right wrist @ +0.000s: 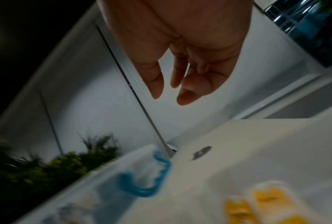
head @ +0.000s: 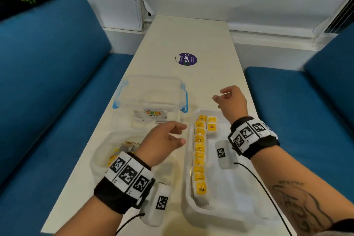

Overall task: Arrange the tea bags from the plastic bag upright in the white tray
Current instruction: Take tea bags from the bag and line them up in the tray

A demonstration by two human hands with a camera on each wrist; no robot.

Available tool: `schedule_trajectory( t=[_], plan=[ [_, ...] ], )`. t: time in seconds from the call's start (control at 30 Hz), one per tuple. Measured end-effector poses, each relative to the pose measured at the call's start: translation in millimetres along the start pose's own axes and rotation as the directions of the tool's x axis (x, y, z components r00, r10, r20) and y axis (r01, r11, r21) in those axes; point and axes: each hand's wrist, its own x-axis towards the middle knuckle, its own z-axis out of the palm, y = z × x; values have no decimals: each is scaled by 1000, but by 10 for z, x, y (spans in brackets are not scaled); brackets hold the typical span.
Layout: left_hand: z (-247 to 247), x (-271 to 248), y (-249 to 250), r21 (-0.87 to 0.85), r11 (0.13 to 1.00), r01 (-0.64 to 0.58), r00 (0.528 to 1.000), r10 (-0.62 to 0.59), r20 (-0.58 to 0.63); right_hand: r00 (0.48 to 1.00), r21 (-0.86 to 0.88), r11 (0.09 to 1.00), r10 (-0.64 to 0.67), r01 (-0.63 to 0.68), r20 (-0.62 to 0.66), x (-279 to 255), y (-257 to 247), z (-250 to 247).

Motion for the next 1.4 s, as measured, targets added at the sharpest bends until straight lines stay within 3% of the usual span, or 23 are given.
schedule_trajectory(
  t=[0.07, 0.13, 0.2, 0.27, 0.33, 0.4, 0.53, 0.7, 0.87, 0.93, 1.07, 1.17, 1.3, 1.4],
  plan=[
    [-303, -94, 3, 34, 999, -17, 990, 22, -139, 992, 55, 997, -62, 56, 113, -163, -291, 147],
    [-587, -208, -115, 139, 990, 18, 960, 22, -278, 932, 32, 994, -108, 103, 346, -365, -515, 356],
    [-806, -336, -307, 268, 957, 116, 928, -8, -372, 780, -55, 976, -133, 210, 612, -606, -663, 610],
    [-931, -441, -522, 353, 900, 257, 914, -107, -392, 606, -119, 921, -142, 370, 783, -862, -722, 894],
    [-953, -510, -708, 417, 825, 381, 901, -230, -368, 502, -147, 842, -161, 519, 850, -1071, -704, 1199],
    [-914, -528, -866, 465, 769, 438, 891, -304, -337, 447, -194, 753, -146, 629, 883, -1231, -666, 1467],
    [-827, -513, -1093, 460, 785, 415, 908, -332, -254, 433, -333, 577, -39, 746, 901, -1416, -486, 1816],
    [-783, -557, -1188, 433, 825, 364, 925, -264, -273, 489, -475, 340, 48, 812, 871, -1555, -290, 1987],
    [-824, -578, -1236, 418, 849, 321, 933, -209, -292, 472, -444, 316, -13, 838, 882, -1556, -375, 2007],
    [-820, -561, -1242, 426, 859, 285, 940, -164, -298, 445, -417, 294, -33, 860, 895, -1565, -410, 2008],
    [-808, -533, -1269, 419, 875, 243, 945, -116, -306, 320, -328, 175, 75, 928, 945, -1560, -443, 2070],
    [-791, -538, -1289, 420, 877, 234, 944, -103, -312, 326, -340, 198, 99, 919, 940, -1557, -441, 2127],
    [-803, -558, -1341, 437, 872, 220, 946, -81, -314, 362, -312, 341, -95, 887, 927, -1584, -439, 2110],
    [-816, -587, -1375, 449, 862, 236, 946, -99, -308, 352, -264, 410, -157, 873, 923, -1567, -427, 2056]
  ],
)
